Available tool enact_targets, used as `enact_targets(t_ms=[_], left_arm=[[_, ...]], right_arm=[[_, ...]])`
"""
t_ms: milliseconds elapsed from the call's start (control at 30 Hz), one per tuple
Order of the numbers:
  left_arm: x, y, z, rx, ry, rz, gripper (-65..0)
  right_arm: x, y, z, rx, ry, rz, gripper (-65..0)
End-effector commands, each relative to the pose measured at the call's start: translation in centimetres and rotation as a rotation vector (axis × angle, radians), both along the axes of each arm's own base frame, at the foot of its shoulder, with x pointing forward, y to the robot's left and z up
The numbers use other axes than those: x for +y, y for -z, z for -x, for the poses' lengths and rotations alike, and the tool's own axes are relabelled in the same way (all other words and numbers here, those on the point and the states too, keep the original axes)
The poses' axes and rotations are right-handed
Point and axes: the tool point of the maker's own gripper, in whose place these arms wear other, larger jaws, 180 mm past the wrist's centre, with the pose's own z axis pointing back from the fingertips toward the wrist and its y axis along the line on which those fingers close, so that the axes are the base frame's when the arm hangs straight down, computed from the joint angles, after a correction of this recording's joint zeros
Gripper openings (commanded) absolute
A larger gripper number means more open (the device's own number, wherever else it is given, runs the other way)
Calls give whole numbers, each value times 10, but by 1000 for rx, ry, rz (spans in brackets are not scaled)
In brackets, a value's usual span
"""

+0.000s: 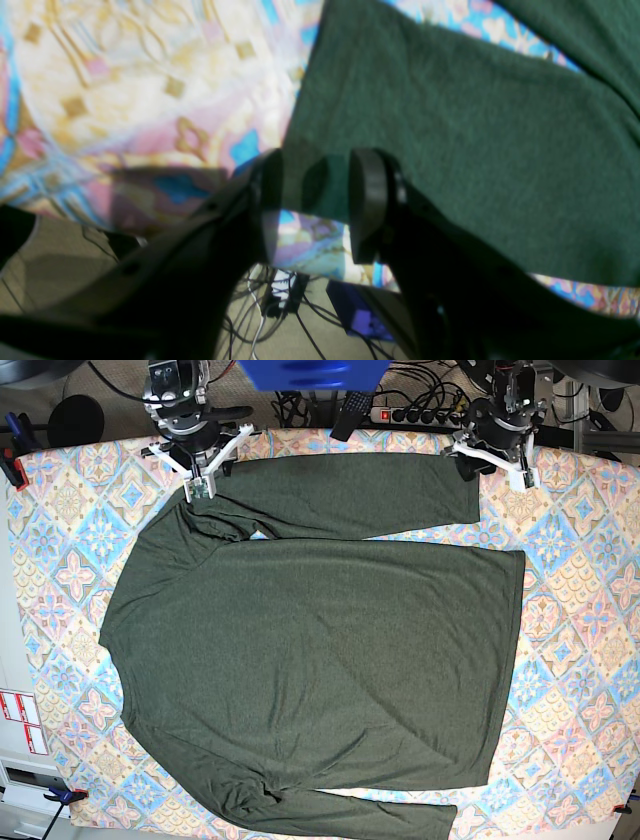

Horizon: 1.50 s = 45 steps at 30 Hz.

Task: Fold the T-shirt properly
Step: 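Lower both grippers onto the shoulder edge of the green shirt, then grasp the shoulder corners of the shirt with both grippers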

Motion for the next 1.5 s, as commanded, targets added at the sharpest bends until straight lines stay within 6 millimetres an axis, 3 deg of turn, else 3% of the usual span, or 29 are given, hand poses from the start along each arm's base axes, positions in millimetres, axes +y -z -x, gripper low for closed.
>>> enact_targets(t_ms=[0, 200, 467, 600, 733, 867, 1233, 1467], left_arm=[[-1, -6, -7, -29, 2, 2, -424], [-3, -5, -6, -25, -4, 10, -424], [5, 26, 22, 81, -36, 9, -424], [6, 28, 20, 81, -37, 9, -424], [-16, 30, 24, 93, 7, 43, -424], [-23, 18, 31, 78, -6, 83, -424], [23, 6, 26, 41, -113, 30, -424], [25, 7, 34, 56, -118, 24, -424]], right_arm=[[-2, -6, -5, -29, -1, 4, -493], [-2, -6, -5, -29, -1, 4, -492], [-2, -6, -5, -29, -1, 4, -491], [-2, -6, -5, -29, -1, 4, -490], [-2, -7, -5, -31, -1, 4, -490], [-2, -7, -5, -31, -1, 4, -490], [-2, -6, -5, -29, -1, 4, -489], [-2, -6, -5, -29, -1, 4, -489]])
